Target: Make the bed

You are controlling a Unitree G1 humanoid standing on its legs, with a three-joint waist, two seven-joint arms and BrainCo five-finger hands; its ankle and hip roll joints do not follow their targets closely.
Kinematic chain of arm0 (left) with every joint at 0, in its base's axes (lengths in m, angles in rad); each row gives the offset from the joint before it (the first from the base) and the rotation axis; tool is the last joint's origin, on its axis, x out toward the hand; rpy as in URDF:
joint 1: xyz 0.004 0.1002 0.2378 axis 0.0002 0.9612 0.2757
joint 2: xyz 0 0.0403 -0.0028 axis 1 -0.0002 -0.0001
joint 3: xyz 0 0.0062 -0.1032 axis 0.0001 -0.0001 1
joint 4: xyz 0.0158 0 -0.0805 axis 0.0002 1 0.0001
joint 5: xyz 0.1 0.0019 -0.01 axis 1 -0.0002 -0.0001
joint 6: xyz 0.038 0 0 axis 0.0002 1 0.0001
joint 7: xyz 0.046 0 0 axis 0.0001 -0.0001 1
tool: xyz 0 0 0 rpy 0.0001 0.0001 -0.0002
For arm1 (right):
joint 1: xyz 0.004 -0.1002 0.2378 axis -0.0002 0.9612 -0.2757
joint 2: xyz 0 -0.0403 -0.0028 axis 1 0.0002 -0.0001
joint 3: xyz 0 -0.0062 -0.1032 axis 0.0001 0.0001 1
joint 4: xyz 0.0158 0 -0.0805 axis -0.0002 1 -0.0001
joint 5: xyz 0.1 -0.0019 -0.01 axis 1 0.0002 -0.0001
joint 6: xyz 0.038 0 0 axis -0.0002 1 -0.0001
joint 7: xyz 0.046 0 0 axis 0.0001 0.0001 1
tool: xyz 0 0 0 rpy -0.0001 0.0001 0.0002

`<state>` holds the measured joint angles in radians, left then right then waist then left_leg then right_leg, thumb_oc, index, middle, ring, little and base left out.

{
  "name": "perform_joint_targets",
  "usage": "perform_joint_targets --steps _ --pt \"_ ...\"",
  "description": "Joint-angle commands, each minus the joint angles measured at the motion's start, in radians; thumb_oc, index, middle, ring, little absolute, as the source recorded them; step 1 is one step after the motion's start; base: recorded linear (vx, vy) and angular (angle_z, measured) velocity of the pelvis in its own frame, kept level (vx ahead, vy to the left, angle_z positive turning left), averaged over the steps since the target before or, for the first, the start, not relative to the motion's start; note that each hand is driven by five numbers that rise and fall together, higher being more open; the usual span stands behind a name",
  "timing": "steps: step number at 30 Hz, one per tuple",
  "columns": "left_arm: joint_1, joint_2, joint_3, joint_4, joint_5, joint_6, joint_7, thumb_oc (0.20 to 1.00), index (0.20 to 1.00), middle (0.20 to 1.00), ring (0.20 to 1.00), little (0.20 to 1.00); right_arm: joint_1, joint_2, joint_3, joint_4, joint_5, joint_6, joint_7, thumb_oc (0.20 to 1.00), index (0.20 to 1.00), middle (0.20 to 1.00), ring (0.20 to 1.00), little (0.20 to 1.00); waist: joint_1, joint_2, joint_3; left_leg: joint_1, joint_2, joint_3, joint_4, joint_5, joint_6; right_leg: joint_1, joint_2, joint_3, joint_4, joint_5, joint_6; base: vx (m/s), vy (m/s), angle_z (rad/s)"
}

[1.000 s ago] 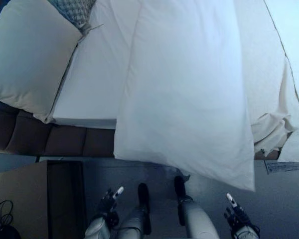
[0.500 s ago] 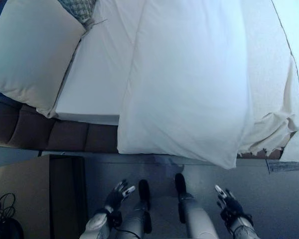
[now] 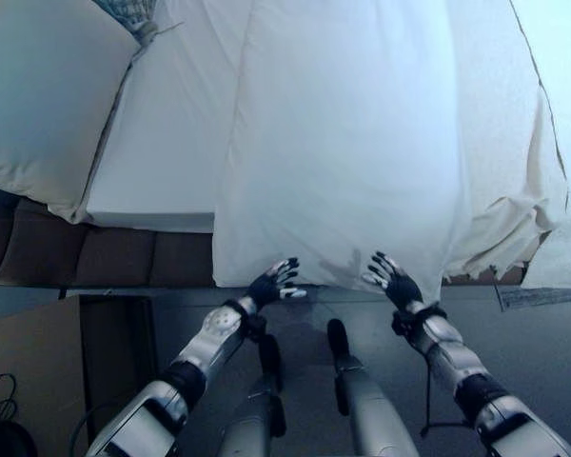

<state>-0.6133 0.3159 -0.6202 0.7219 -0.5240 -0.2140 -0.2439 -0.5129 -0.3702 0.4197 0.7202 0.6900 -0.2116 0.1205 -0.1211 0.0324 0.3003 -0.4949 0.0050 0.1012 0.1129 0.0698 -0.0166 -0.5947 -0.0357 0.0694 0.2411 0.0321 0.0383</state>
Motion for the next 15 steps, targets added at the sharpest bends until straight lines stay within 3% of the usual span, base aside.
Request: perform_joint_targets --steps 1,9,15 --pt "-0.101 0.005 0.005 0.005 0.024 -0.066 0.038 1.0 1.0 1.0 1.0 1.0 -0.086 -0.022 0.023 -0.013 0.019 -0.014 0.02 1.0 1.0 1.0 1.0 1.0 0.01 -0.015 0.063 -0.096 0.01 -0.022 0.168 -0.067 -0.056 -0.047 -0.023 0.031 0.051 -0.013 0.095 -0.06 -0.025 0.15" --pt "-0.414 -0.017 -0.006 0.183 0.057 -0.1 0.215 1.0 1.0 1.0 1.0 1.0 -0.455 -0.014 0.088 0.179 0.085 -0.013 -0.02 1.0 1.0 1.0 1.0 1.0 0.006 -0.025 0.097 -0.371 0.049 -0.042 0.413 -0.107 -0.084 -0.321 -0.014 0.011 0.298 -0.064 0.072 -0.09 -0.063 0.14" --pt "-0.586 0.002 0.001 0.327 0.065 -0.094 0.323 1.0 1.0 1.0 1.0 1.0 -0.649 0.021 0.124 0.314 0.134 -0.005 -0.065 1.0 1.0 1.0 1.0 1.0 0.007 -0.034 0.096 -0.487 0.058 -0.056 0.519 -0.129 -0.087 -0.44 -0.007 0.002 0.401 -0.085 0.06 -0.05 -0.032 -0.01"
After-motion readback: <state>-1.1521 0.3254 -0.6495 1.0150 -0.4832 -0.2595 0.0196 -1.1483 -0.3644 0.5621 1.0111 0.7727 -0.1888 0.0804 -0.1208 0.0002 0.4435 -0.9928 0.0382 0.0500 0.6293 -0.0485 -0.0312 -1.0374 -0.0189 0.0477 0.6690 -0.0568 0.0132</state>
